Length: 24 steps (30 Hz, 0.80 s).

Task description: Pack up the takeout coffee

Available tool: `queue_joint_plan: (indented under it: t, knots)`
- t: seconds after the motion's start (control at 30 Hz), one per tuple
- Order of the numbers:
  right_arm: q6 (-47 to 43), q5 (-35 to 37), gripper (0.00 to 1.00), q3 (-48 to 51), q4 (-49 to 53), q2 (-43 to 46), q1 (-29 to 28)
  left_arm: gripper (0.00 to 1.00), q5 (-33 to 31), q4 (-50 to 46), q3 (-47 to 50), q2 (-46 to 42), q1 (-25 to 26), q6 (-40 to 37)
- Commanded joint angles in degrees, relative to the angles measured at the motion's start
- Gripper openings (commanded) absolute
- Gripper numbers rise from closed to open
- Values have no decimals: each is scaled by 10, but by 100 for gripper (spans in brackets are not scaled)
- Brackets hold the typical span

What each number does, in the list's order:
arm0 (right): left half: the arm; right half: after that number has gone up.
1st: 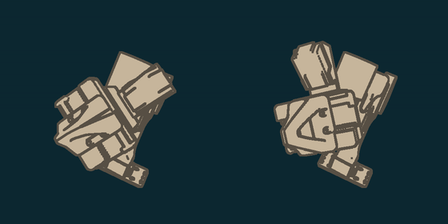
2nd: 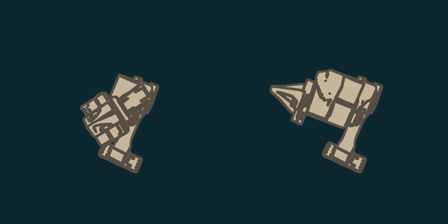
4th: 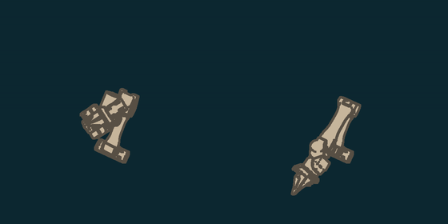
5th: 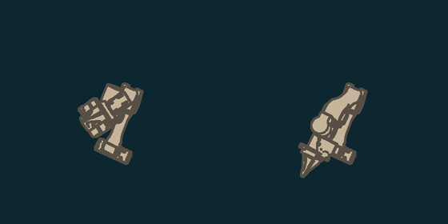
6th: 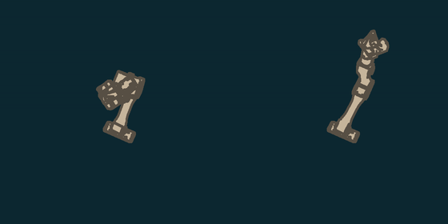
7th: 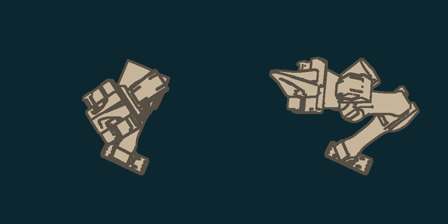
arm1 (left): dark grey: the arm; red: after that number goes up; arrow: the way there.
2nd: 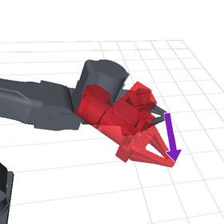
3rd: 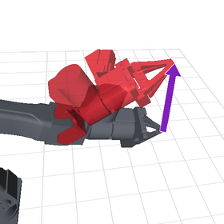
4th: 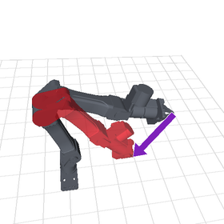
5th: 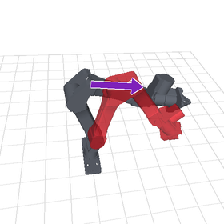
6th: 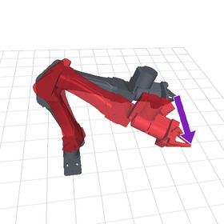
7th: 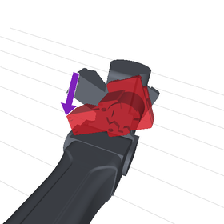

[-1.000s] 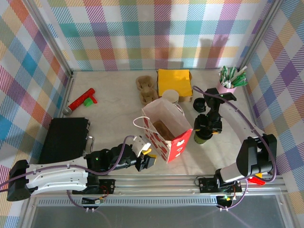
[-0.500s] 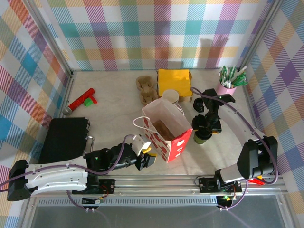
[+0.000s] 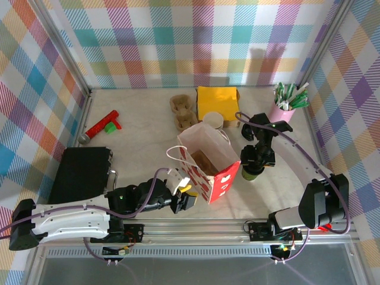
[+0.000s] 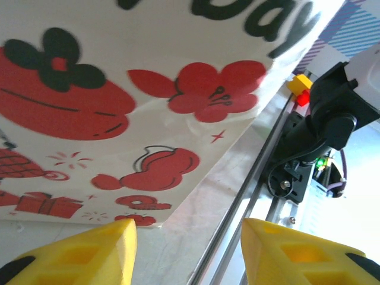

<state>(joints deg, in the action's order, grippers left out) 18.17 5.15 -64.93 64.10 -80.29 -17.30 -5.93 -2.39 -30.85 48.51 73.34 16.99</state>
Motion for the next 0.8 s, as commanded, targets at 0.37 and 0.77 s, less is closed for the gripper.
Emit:
queue_joint_plan:
  t: [0.37,0.77]
  knots:
    - [16,-1,62,-39,52,7,-12,66,-103,128,-29,129,44,35]
    - [18,23,61,-137,150,34,-10,78,-246,210,-37,235,97,70]
